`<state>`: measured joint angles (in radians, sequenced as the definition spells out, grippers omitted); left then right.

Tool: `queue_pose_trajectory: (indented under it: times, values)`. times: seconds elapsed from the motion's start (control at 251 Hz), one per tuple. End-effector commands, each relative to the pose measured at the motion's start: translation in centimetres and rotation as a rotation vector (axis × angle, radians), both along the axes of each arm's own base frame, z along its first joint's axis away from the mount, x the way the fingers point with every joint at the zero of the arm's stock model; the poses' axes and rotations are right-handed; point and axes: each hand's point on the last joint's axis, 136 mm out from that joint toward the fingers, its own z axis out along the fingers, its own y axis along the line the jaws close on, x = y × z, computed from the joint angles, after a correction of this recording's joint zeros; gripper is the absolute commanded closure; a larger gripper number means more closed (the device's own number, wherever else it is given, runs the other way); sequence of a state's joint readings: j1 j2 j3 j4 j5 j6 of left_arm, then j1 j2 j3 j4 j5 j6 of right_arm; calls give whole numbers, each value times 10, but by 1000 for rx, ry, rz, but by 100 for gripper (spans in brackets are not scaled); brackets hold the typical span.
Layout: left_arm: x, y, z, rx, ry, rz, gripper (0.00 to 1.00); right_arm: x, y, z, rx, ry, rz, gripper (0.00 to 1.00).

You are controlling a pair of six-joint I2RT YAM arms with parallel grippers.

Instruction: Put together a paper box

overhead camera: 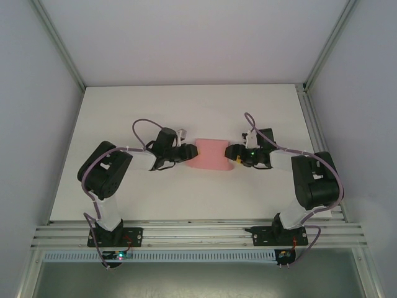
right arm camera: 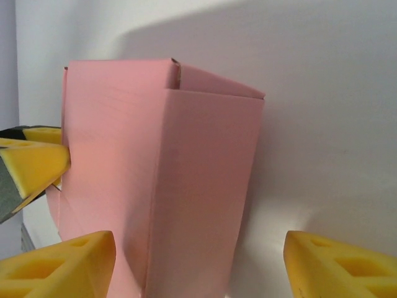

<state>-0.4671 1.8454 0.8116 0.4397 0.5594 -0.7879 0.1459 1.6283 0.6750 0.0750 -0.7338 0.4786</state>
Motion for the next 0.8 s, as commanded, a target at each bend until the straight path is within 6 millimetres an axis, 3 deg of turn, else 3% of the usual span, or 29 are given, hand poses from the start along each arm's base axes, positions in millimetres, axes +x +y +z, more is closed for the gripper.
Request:
queue_pose_trajectory:
  times: [0.0,0.148,0.427,0.587,0.67,0.738,0.798]
  values:
    - [-28,18,-36,-7,152,5,66,-11,7,-1,62,63,56,27]
    - [-28,19,-36,-4,140,-10,66,-4,21,-2,187,78,55,30]
    - [-24,16,-36,-13,127,-13,65,10,53,24,331,20,114,34]
    - [-19,15,-33,-19,100,-12,62,11,54,45,377,-29,110,47]
    - [-11,16,-22,15,42,-18,54,10,53,52,377,-30,100,55]
    - [0,18,-4,58,-41,-20,40,9,50,56,375,-19,84,55]
    - [11,20,19,99,-149,-28,21,10,46,60,371,-8,61,56]
